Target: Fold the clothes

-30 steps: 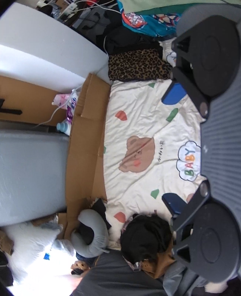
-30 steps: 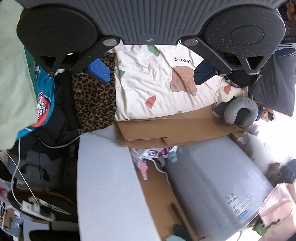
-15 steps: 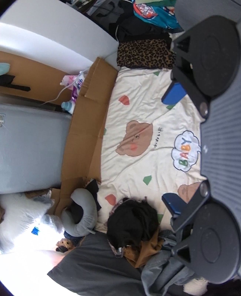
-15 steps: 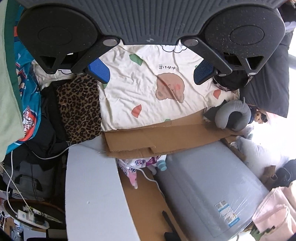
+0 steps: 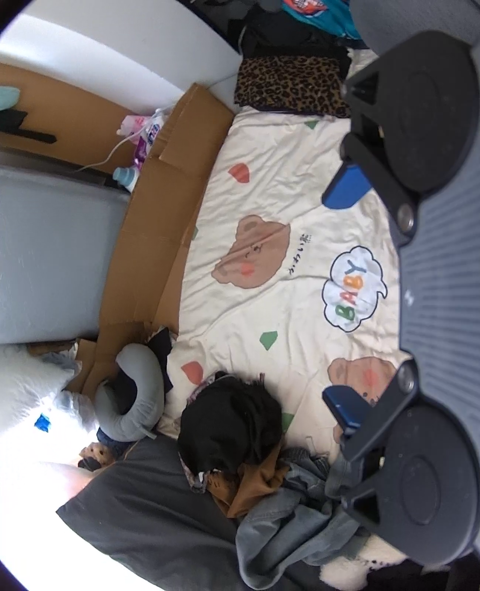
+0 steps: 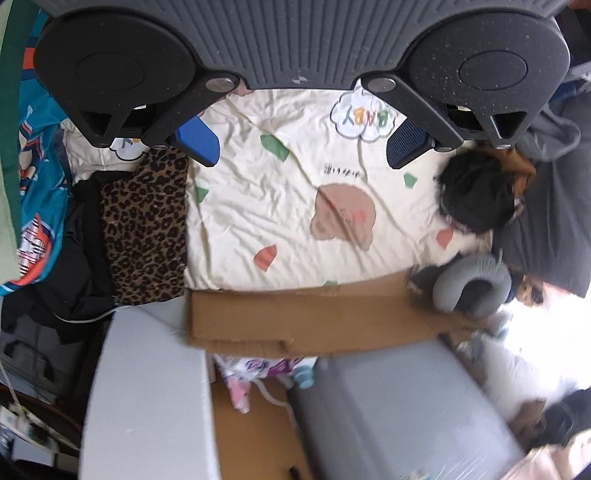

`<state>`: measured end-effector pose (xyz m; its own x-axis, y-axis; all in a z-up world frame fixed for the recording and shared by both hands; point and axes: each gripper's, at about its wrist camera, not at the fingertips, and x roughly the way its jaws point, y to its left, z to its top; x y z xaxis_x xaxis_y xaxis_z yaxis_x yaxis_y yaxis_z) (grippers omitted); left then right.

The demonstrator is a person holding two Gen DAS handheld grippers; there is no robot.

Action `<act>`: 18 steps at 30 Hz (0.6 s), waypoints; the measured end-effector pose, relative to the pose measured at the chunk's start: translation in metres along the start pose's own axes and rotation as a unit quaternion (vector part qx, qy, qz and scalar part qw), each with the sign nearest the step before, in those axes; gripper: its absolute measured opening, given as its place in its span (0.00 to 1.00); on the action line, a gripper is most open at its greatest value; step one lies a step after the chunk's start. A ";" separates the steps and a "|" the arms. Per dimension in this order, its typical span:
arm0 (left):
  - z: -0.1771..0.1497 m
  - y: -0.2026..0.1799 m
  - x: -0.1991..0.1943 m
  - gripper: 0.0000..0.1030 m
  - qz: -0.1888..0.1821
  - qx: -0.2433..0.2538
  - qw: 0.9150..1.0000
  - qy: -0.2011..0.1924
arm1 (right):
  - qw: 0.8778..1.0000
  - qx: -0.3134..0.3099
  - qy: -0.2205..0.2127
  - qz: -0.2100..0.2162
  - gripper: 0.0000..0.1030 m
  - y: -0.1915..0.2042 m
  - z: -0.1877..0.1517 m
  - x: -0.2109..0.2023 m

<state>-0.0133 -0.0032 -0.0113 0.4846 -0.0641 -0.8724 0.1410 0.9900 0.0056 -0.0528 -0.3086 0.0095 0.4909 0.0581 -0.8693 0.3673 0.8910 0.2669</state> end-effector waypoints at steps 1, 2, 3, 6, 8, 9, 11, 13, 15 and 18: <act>-0.001 0.000 0.000 1.00 -0.004 -0.005 1.000 0.000 | 1.000 -0.005 0.003 0.002 0.97 0.004 -0.002 0.004; -0.002 -0.001 0.001 1.00 -0.009 -0.011 1.000 -0.001 | 1.000 -0.008 0.006 0.003 0.97 0.008 -0.004 0.007; -0.003 -0.002 0.002 1.00 -0.011 -0.012 1.000 0.002 | 1.000 -0.011 0.006 0.004 0.97 0.011 -0.006 0.011; -0.007 -0.008 0.008 1.00 0.001 -0.011 1.000 0.006 | 1.000 -0.023 0.011 0.003 0.97 0.020 -0.011 0.022; -0.008 -0.011 0.012 1.00 0.003 -0.013 1.000 0.010 | 0.999 -0.032 0.015 0.003 0.97 0.026 -0.015 0.029; -0.009 -0.012 0.014 1.00 0.004 -0.015 1.000 0.012 | 0.999 -0.035 0.018 0.003 0.97 0.029 -0.016 0.033; -0.010 -0.014 0.016 1.00 0.007 -0.016 1.000 0.012 | 0.999 -0.044 0.024 0.001 0.97 0.034 -0.020 0.038; -0.010 -0.017 0.018 1.00 0.010 -0.016 1.000 0.015 | 0.998 -0.054 0.029 0.001 0.97 0.038 -0.024 0.042; -0.010 -0.018 0.020 1.00 0.011 -0.017 1.000 0.017 | 0.997 -0.064 0.034 0.001 0.97 0.042 -0.027 0.045; -0.010 -0.020 0.023 1.00 0.019 -0.023 0.999 0.018 | 0.996 -0.076 0.041 0.000 0.97 0.048 -0.034 0.047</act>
<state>-0.0133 -0.0230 -0.0362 0.4573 -0.0230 -0.8890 0.0823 0.9965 0.0165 -0.0389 -0.2481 -0.0327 0.4227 0.0884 -0.9020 0.2411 0.9484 0.2060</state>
